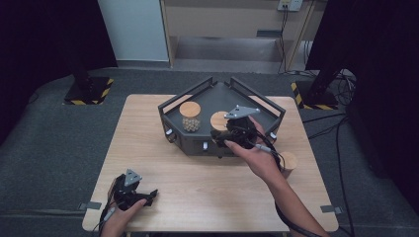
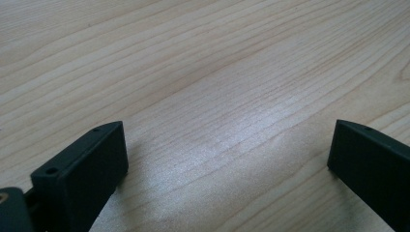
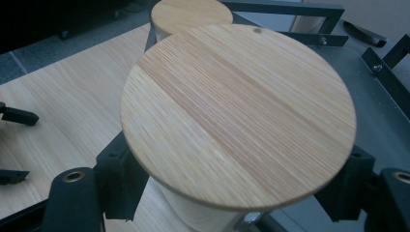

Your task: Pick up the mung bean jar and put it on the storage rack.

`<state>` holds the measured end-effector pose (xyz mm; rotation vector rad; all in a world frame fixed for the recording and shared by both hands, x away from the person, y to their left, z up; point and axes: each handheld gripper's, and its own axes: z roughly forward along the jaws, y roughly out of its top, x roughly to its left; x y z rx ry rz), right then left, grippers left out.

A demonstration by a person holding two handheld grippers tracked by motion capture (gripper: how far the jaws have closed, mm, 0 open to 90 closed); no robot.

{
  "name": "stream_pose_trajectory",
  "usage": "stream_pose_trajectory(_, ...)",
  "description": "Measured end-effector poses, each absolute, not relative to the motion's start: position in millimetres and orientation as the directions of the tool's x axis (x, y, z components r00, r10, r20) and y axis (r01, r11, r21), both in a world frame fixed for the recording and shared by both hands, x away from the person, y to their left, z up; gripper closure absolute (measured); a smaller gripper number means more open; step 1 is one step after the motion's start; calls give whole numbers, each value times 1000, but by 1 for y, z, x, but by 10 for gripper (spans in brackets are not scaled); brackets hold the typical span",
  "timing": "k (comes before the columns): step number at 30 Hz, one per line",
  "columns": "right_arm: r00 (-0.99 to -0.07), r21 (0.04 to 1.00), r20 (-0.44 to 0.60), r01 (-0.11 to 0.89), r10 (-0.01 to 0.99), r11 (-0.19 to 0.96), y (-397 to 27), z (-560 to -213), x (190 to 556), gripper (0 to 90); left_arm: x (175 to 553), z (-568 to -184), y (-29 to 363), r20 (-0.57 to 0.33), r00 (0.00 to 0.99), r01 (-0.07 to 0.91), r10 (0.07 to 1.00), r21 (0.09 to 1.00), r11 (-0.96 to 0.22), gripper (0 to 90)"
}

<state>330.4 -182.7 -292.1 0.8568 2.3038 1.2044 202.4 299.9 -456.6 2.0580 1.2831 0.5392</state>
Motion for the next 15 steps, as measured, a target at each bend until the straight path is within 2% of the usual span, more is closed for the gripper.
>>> stream_pose_trajectory(15, -711, 830, -70, 348, 700, 436, -173, -287, 351, 253, 202, -457, 300, 7, 437, 634, 899, 707, -314, 0)
